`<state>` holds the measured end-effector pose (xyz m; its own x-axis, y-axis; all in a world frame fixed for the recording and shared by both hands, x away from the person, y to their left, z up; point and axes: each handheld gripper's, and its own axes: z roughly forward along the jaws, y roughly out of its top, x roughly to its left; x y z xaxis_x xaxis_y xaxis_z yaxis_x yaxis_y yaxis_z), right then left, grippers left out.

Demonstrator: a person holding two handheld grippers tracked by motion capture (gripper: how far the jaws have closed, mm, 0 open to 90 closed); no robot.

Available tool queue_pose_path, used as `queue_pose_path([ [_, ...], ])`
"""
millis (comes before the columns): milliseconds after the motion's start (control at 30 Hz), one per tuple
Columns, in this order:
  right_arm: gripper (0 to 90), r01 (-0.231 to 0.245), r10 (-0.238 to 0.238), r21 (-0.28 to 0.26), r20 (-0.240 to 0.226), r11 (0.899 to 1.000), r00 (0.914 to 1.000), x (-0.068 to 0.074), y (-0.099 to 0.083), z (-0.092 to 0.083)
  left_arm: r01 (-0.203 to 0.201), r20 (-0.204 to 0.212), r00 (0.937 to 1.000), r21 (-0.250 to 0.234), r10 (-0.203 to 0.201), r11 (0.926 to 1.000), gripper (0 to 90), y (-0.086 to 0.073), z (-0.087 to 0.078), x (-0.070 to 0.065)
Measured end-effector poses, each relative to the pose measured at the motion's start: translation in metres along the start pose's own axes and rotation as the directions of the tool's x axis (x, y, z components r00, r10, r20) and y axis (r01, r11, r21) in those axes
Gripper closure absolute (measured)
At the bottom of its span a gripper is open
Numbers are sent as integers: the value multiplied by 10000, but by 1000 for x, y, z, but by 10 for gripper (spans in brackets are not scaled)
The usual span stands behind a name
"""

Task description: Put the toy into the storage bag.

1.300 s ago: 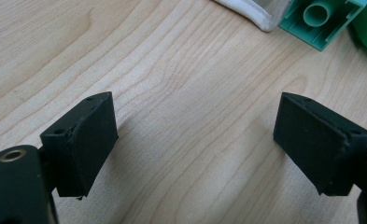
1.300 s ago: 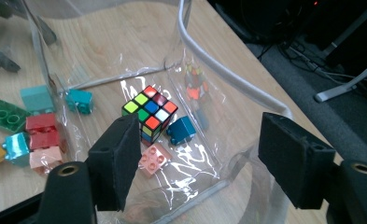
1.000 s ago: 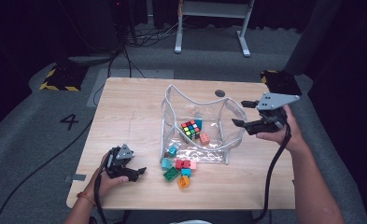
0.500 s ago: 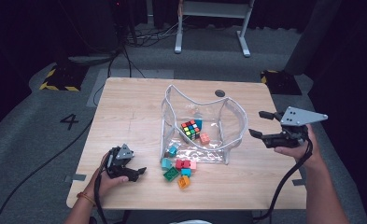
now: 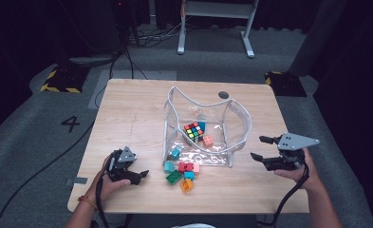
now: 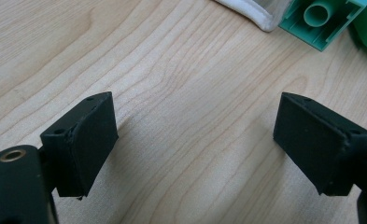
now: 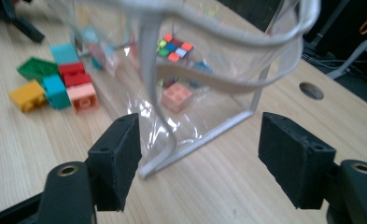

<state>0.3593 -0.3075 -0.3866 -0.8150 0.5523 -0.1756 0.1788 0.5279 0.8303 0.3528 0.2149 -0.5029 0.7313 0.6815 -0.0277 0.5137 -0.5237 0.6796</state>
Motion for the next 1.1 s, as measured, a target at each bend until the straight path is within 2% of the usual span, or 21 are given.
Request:
queue_pose_path([
  [67,307,-153,162,220,-403,9996,9991,7,-11,6,-4,-1,10000,2,4,10000,137,0,0,0],
  [133,314,-244,262,305,-597,9992,9979,13,-19,11,4,-10,10000,0,-4,10000,137,0,0,0],
  [333,354,78,7,580,-1443,9983,9895,39,-39,34,8,-10,10000,-1,-8,10000,137,0,0,0],
  [400,384,-46,139,525,-1778,9986,9840,47,-43,42,5,-9,10000,2,-5,10000,137,0,0,0],
  [467,408,99,46,762,-1875,9970,9823,56,-45,53,8,-8,10000,1,-8,10000,137,0,0,0],
  [533,433,35,117,764,-1977,9971,9802,63,-45,64,7,-10,10000,-1,-7,10000,137,0,0,0],
  [600,455,180,-52,592,-2092,9981,9779,68,-44,77,6,-9,10000,1,-6,10000,137,0,0,0],
  [733,495,471,-283,733,-2387,9962,9707,75,-40,107,4,-8,10000,2,-4,10000,137,0,0,0],
  [767,496,246,-12,942,-2410,9953,9705,78,-39,111,4,-10,10000,0,-4,10000,137,0,0,0],
  [800,495,168,72,931,-2517,9955,9678,80,-37,117,3,-10,10000,1,-3,10000,137,0,0,0],
  [833,485,325,-100,799,-2678,9963,9634,80,-36,121,5,-9,10000,1,-5,10000,137,0,0,0],
  [867,465,441,-142,1043,-2710,9936,9625,85,-34,128,6,-9,10000,-1,-6,10000,137,0,0,0],
  [1000,420,604,-303,1063,-2646,9925,9639,92,-25,146,-30,-20,10000,15,30,10000,137,0,0,0],
  [1033,407,765,-430,1140,-2711,9905,9616,94,-23,151,-36,-17,10000,16,36,10000,138,0,0,0],
  [1100,388,676,-323,1069,-3026,9920,9526,95,-19,157,-34,-19,10000,13,34,10000,138,0,0,0],
])
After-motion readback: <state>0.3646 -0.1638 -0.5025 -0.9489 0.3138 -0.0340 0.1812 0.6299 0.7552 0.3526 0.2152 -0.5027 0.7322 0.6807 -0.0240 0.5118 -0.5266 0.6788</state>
